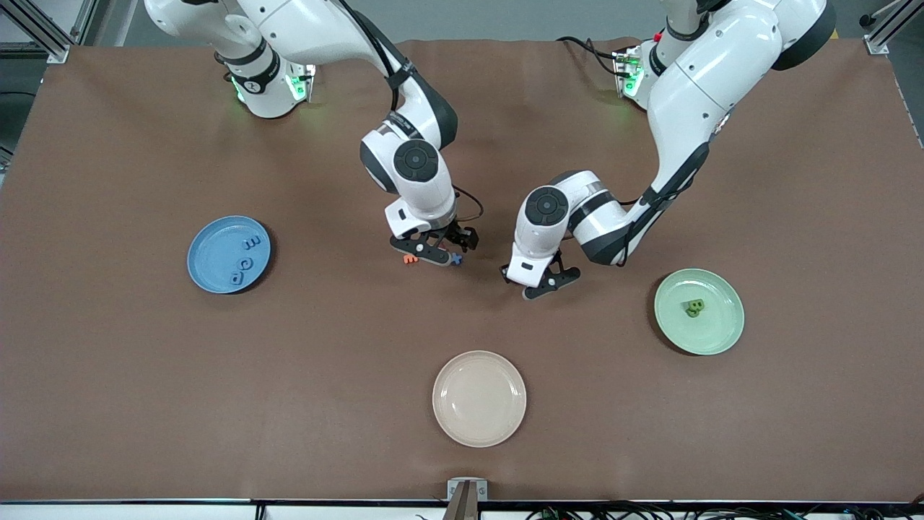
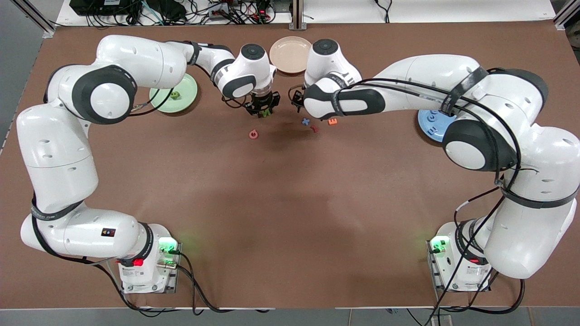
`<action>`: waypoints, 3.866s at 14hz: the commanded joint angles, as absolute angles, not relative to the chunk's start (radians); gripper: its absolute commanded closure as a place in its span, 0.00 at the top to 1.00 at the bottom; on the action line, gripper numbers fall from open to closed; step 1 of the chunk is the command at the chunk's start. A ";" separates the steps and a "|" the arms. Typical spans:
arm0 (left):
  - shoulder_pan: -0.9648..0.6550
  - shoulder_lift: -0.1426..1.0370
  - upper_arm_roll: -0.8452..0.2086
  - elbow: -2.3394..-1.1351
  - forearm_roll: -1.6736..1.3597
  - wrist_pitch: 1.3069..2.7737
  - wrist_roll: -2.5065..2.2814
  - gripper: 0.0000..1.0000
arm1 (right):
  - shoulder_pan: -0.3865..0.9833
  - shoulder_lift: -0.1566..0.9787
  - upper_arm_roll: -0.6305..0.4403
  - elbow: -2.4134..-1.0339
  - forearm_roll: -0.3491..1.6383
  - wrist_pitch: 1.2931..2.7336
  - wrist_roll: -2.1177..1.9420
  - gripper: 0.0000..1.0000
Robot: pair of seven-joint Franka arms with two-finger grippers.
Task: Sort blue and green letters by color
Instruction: 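Drop the green N on the green plate while the right grasps blue x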
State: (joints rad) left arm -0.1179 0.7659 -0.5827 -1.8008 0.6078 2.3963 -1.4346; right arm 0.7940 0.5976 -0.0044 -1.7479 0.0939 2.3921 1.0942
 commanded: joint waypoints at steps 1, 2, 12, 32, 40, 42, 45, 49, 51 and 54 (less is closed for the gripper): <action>-0.114 0.773 -0.575 -1.799 0.630 2.396 -1.453 0.00 | 0.827 0.641 -0.020 -1.720 0.086 2.420 1.117 1.00; -0.101 0.770 -0.575 -1.801 0.632 2.390 -1.450 0.00 | 0.833 0.653 -0.020 -1.715 0.084 2.433 1.115 1.00; 0.063 0.620 -0.600 -1.805 0.621 2.270 -1.261 0.00 | 0.857 0.770 -0.029 -1.583 -0.040 2.428 1.186 0.92; 0.495 0.569 -0.615 -1.896 0.630 2.214 -0.597 0.03 | 0.851 0.799 -0.028 -1.568 -0.023 2.427 1.224 0.43; 0.500 0.592 -0.612 -1.934 0.634 2.306 -0.589 0.09 | 0.845 0.796 -0.028 -1.565 -0.037 2.418 1.209 0.00; 0.517 0.592 -0.612 -1.934 0.634 2.306 -0.581 0.14 | 0.815 0.781 -0.028 -1.560 -0.034 2.389 1.195 0.00; 0.518 0.592 -0.612 -1.939 0.634 2.306 -0.578 0.20 | 0.757 0.755 -0.017 -1.507 -0.015 2.225 1.114 0.00; 0.517 0.592 -0.614 -1.937 0.634 2.306 -0.580 0.23 | 0.614 0.665 -0.014 -1.517 0.003 2.042 0.806 0.00; 0.517 0.591 -0.614 -1.939 0.634 2.304 -0.580 0.23 | 0.554 0.590 -0.018 -1.590 -0.012 1.978 0.645 0.00; 0.515 0.588 -0.615 -1.939 0.634 2.299 -0.583 0.24 | 0.474 0.439 -0.032 -1.805 -0.043 2.020 0.450 0.01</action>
State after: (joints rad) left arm 0.5063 0.6029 -0.6046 -1.9232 0.6161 2.2927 -0.5859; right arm 0.5190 0.5821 -0.0416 -1.6030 -0.0225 1.9735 0.5466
